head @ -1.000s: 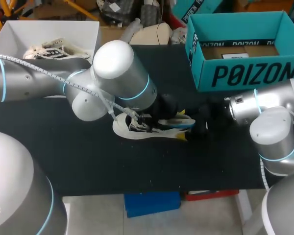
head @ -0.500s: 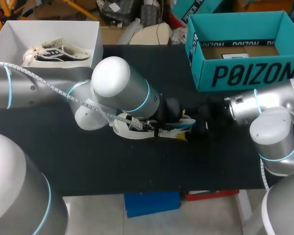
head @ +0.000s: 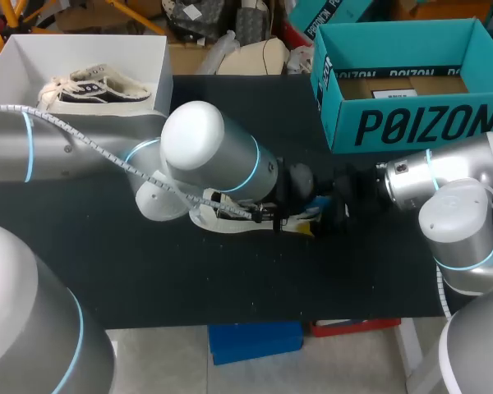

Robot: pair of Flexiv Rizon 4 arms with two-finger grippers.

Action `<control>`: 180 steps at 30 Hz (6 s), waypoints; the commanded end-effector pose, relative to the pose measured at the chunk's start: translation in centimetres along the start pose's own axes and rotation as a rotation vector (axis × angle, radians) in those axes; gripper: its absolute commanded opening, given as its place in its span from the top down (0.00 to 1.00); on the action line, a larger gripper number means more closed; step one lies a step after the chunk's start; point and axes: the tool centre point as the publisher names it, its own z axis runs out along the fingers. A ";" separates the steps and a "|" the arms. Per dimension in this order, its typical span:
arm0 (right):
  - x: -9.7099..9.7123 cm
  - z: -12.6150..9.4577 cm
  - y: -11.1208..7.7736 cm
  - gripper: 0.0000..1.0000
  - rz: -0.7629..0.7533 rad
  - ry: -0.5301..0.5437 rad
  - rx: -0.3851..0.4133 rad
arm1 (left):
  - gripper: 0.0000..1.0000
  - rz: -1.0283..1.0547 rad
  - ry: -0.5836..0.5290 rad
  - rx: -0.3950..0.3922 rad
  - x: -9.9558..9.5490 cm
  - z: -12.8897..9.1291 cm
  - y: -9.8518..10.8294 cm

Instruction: Take the shoe out of the shoebox, open the shoe tongue, remove and reinsert the insole, then place the shoe into the shoebox

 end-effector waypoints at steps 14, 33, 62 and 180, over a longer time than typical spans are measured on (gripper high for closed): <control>0.0 0.1 0.1 1.00 0.001 -0.001 0.001 | 1.00 -0.074 -0.010 0.281 2.9 -9.0 -3.5; 0.0 0.1 0.1 1.00 0.001 -0.001 0.001 | 1.00 -0.451 0.248 0.902 -0.7 -26.4 -12.4; 0.0 0.1 0.1 1.00 0.001 -0.001 0.001 | 1.00 -0.823 0.376 0.931 1.9 -31.1 -11.4; -0.2 -5.3 2.1 0.00 -0.082 -0.078 0.807 | 1.00 -0.833 0.408 1.066 4.7 -43.7 -17.5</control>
